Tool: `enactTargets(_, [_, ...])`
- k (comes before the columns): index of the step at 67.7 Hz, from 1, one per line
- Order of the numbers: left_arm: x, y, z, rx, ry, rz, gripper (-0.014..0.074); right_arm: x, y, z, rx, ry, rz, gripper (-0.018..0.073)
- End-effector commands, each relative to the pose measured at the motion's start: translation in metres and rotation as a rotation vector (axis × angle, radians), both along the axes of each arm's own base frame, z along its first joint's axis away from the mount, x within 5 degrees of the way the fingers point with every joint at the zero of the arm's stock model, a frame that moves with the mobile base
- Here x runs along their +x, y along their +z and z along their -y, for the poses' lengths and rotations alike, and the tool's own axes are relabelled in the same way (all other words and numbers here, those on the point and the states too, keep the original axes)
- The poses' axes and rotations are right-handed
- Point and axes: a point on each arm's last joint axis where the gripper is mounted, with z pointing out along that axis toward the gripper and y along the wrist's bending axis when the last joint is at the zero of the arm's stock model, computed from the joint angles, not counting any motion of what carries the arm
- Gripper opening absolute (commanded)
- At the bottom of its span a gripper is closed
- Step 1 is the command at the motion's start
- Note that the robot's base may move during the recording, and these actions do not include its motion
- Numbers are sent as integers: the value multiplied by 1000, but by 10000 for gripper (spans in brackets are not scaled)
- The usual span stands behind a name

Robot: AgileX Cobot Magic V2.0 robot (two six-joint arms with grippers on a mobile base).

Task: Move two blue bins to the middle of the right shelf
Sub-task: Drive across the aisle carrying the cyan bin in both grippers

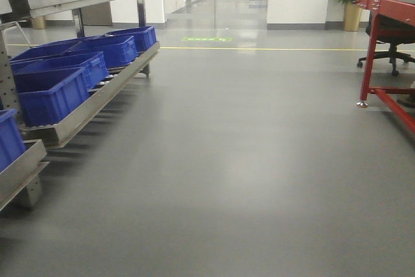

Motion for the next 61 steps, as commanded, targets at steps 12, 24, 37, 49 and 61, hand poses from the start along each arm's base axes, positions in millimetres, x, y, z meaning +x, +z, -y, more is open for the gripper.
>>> enactTargets(12, [-6, 12, -6, -18, 0, 59, -111, -1, 7, 7, -36, -24, 58, -152])
enactTargets(24, [-6, 12, -6, -18, 0, 59, -111, -1, 7, 7, -36, -24, 58, -152])
enactTargets(37, [-6, 12, -6, -18, 0, 59, -111, -1, 7, 7, -36, -24, 58, -152])
enactTargets(49, [-6, 12, -6, -18, 0, 59, -111, -1, 7, 7, -36, -24, 58, -152])
enactTargets(61, [-6, 12, -6, -18, 0, 59, -111, -1, 7, 7, -36, -24, 58, -152])
